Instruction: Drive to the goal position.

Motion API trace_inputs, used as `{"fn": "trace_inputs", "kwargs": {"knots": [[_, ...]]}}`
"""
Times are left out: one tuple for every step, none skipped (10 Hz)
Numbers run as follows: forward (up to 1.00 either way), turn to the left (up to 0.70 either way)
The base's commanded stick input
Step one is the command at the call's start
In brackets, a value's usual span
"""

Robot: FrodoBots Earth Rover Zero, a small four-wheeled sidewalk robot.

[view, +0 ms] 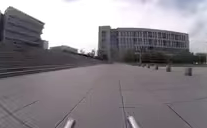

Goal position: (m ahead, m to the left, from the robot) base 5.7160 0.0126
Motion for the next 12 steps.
{"fn": "trace_inputs", "kwargs": {"knots": [[0.0,-0.45],[0.0,-0.45],[0.0,-0.45],[0.0,-0.14],[0.0,0.0],[0.0,0.0],[0.0,0.0],[0.0,0.0],[0.0,0.0],[0.0,0.0],[0.0,0.0],[0.0,0.0]]}}
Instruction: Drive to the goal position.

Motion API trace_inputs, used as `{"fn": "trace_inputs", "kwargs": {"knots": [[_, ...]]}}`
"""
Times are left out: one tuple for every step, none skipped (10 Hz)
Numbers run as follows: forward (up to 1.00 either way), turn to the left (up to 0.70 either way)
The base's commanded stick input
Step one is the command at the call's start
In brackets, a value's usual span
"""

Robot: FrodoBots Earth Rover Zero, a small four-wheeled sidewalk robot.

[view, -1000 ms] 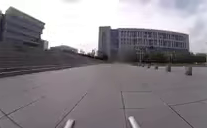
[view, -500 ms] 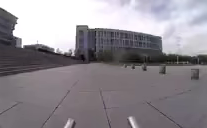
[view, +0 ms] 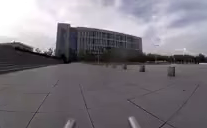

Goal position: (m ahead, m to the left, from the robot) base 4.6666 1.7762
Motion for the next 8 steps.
{"fn": "trace_inputs", "kwargs": {"knots": [[0.0,0.0],[0.05,0.0],[0.95,0.0],[1.0,0.0],[1.0,0.0],[1.0,0.0],[1.0,0.0],[1.0,0.0]]}}
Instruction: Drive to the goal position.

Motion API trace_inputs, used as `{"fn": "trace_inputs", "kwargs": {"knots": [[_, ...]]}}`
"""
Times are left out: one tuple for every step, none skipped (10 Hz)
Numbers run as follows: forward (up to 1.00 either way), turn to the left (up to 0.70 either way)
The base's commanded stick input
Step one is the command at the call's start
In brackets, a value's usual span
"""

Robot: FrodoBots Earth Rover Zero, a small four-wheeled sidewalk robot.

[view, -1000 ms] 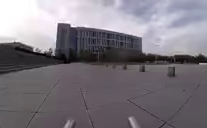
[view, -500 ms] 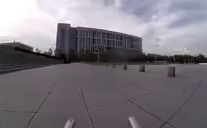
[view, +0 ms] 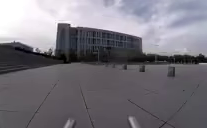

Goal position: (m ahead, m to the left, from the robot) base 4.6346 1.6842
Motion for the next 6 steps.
{"fn": "trace_inputs", "kwargs": {"knots": [[1.0,0.0],[1.0,0.0],[1.0,0.16],[1.0,0.27],[1.0,0.27],[1.0,0.27]]}}
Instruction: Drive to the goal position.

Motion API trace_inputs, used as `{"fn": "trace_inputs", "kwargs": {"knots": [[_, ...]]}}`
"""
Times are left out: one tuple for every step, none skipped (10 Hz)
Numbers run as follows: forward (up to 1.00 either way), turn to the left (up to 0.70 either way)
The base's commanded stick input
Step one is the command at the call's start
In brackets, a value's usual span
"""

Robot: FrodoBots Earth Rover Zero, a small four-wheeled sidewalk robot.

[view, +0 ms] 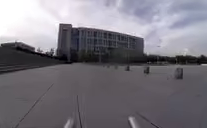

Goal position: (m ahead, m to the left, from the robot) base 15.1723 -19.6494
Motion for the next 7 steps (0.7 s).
{"fn": "trace_inputs", "kwargs": {"knots": [[1.0,0.27],[1.0,0.27],[1.0,0.27],[1.0,0.27],[1.0,0.27],[1.0,0.27],[1.0,0.27]]}}
